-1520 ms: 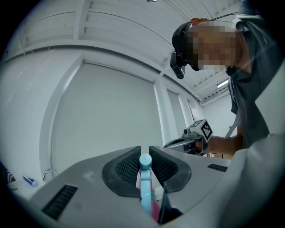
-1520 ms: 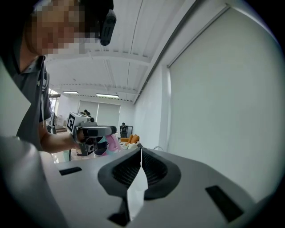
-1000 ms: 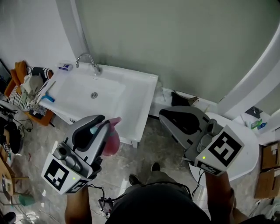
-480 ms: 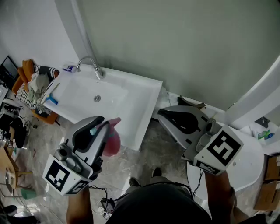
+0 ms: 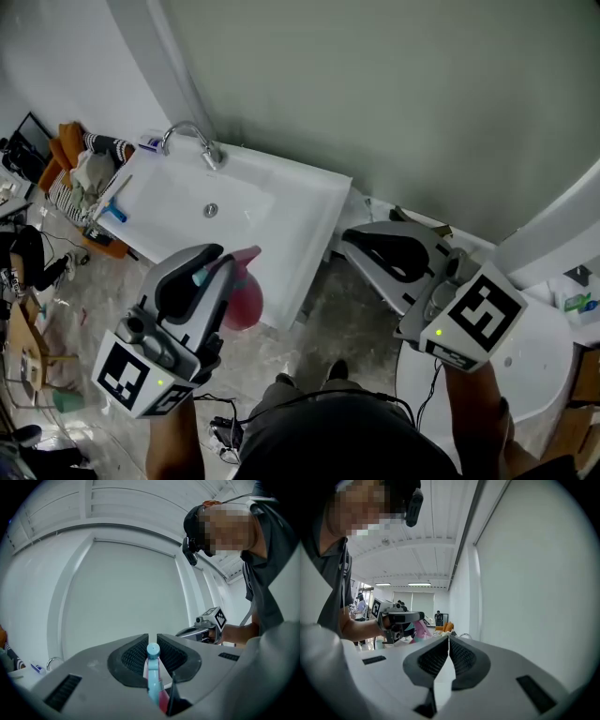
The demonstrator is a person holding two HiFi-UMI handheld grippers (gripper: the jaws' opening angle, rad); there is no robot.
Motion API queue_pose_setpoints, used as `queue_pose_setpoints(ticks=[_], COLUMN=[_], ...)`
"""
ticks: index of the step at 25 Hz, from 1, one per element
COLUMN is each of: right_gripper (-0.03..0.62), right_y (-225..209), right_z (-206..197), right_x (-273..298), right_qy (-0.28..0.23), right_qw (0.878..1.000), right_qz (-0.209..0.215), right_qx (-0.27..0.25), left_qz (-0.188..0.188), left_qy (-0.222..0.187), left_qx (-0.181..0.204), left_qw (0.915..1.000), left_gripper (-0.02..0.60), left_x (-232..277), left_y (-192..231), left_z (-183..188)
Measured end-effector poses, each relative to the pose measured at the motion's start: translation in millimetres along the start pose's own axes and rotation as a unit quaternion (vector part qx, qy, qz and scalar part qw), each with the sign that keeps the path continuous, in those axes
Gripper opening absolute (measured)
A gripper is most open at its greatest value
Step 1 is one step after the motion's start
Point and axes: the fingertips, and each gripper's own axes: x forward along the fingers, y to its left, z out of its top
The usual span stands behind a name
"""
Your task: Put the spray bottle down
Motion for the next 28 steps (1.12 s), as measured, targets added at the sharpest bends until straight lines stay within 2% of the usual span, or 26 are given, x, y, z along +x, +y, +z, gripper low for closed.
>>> queue_pose_setpoints(ticks=[9,15,21,25,28], right_gripper=[0.011,0.011,0.011,0.011,0.011], right_y=[-8.7,-16.1,-5.8,-20.1,-19.7], right_z=[-3.3,-10.9,-1.7,-1.7,-2.9], right_x=[22.0,51.6,81.2,111.1,114.1], right_qy=[0.008,0.02,0.035,0.047,0.053], right_qw=[1.0,0.999,0.997,0.996,0.995], right_qz=[-0.016,-0.046,-0.066,-0.078,-0.083], right_qx=[0.015,0.018,0.017,0.021,0.018], left_qz=[-0.028,-0.057,-0.084,-0.093,-0.095], left_qy=[0.003,-0.004,-0.01,-0.011,-0.012], left_qx=[-0.007,-0.013,-0.02,-0.031,-0.034], left_qw=[0.9996,0.9983,0.9962,0.9951,0.9948], left_gripper=[0.054,0.054,0.054,0.054,0.054], left_x=[16.3,20.0,9.8,17.5,17.8], left_y=[24.3,58.1,90.8,127.7,135.8], left_z=[-6.4,-18.6,-18.4,-29.6,-34.3])
